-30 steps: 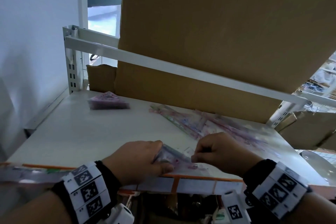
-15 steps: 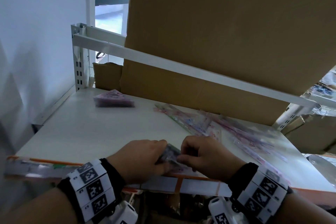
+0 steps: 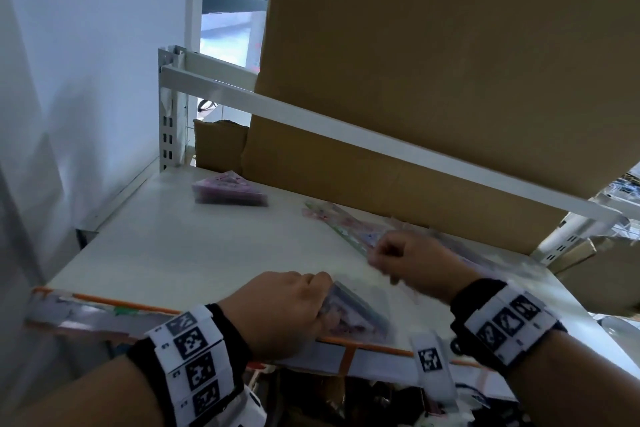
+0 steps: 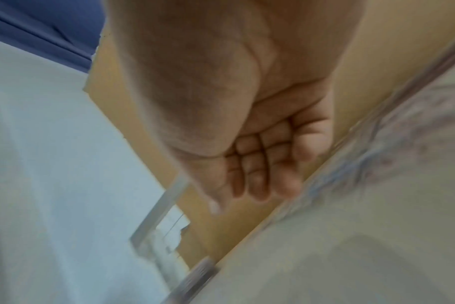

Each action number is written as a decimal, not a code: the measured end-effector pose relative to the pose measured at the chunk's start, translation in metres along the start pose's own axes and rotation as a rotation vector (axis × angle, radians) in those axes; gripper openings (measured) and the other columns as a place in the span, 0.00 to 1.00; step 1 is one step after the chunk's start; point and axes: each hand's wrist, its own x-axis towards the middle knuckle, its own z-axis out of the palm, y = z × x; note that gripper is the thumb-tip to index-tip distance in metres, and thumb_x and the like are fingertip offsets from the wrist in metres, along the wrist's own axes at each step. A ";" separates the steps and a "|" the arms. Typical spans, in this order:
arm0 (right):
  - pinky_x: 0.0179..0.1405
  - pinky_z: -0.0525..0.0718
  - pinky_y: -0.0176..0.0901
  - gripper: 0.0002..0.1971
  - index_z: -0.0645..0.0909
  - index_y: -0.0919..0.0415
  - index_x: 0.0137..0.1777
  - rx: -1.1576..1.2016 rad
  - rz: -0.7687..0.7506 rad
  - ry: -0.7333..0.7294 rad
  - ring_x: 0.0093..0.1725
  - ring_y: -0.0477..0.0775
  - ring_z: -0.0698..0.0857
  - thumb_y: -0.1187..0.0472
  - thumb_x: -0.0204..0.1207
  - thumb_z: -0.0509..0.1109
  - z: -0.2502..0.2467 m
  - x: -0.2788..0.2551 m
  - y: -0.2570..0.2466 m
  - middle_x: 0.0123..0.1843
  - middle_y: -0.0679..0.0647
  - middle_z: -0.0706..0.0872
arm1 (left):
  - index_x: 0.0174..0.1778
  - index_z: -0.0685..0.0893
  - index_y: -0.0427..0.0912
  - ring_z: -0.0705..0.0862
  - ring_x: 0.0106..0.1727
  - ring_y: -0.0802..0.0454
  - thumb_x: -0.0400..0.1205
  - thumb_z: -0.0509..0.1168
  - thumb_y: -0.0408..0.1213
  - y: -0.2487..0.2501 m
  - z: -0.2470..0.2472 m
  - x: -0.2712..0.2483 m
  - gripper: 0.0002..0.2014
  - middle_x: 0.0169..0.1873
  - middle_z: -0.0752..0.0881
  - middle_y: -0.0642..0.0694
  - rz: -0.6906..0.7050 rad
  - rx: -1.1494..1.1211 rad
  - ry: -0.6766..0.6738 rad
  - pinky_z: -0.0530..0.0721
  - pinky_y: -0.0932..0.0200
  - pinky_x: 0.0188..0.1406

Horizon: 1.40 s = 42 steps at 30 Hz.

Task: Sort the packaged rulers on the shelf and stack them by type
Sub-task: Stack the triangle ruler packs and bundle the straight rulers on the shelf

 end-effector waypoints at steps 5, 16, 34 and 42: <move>0.61 0.79 0.46 0.27 0.79 0.53 0.68 -0.217 0.319 0.004 0.62 0.53 0.82 0.42 0.73 0.74 -0.016 0.047 0.045 0.65 0.51 0.83 | 0.47 0.73 0.51 0.78 0.22 0.60 0.72 0.72 0.58 0.001 -0.004 -0.003 0.20 0.31 0.82 0.58 0.202 0.212 0.103 0.77 0.63 0.12; 0.59 0.84 0.46 0.24 0.80 0.51 0.68 -0.380 0.365 -0.058 0.60 0.54 0.84 0.52 0.71 0.76 -0.010 0.066 0.052 0.65 0.52 0.84 | 0.62 0.71 0.46 0.82 0.47 0.43 0.87 0.51 0.55 0.000 0.003 0.000 0.18 0.52 0.83 0.45 0.017 -0.018 -0.048 0.78 0.50 0.41; 0.21 0.77 0.40 0.12 0.79 0.52 0.59 0.756 0.147 0.383 0.34 0.57 0.89 0.67 0.80 0.71 -0.011 -0.028 0.033 0.45 0.54 0.92 | 0.62 0.71 0.52 0.82 0.51 0.46 0.84 0.51 0.61 -0.008 0.006 0.004 0.20 0.54 0.85 0.49 -0.066 -0.081 -0.125 0.76 0.53 0.45; 0.39 0.83 0.38 0.18 0.86 0.47 0.57 0.687 -0.010 0.462 0.41 0.47 0.86 0.72 0.80 0.69 0.043 -0.074 0.032 0.43 0.49 0.90 | 0.57 0.69 0.50 0.81 0.52 0.42 0.85 0.54 0.60 -0.010 0.007 0.006 0.17 0.51 0.83 0.47 -0.047 -0.074 -0.156 0.69 0.53 0.41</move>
